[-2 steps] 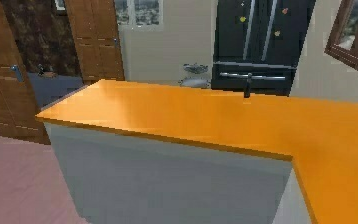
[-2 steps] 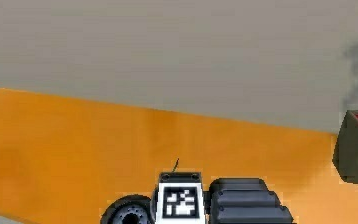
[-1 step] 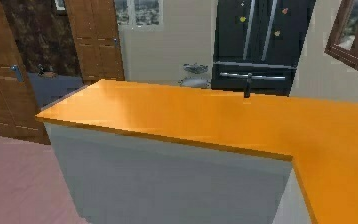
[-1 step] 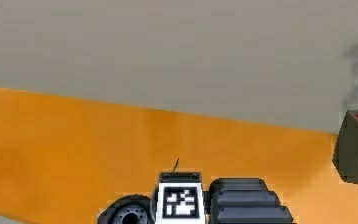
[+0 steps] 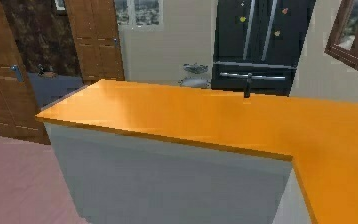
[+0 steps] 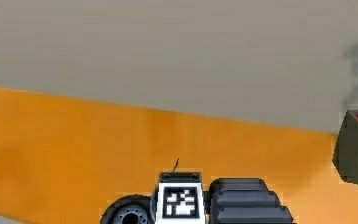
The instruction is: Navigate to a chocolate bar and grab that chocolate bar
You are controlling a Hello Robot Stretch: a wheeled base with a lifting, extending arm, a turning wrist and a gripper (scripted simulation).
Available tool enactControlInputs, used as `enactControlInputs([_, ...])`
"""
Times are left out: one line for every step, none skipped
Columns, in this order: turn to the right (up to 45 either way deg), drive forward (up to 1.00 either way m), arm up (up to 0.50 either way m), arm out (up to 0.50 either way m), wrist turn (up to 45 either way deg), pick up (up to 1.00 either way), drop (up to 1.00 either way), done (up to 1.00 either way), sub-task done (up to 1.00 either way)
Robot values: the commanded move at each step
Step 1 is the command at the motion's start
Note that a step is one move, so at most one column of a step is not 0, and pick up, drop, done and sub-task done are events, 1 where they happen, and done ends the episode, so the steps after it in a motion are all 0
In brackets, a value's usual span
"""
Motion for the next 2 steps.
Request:
enactControlInputs([0.0, 0.0, 0.0, 0.0, 45.0, 0.0, 0.0, 0.0, 0.0])
enactControlInputs([0.0, 0.0, 0.0, 0.0, 30.0, 0.0, 0.0, 0.0, 0.0])
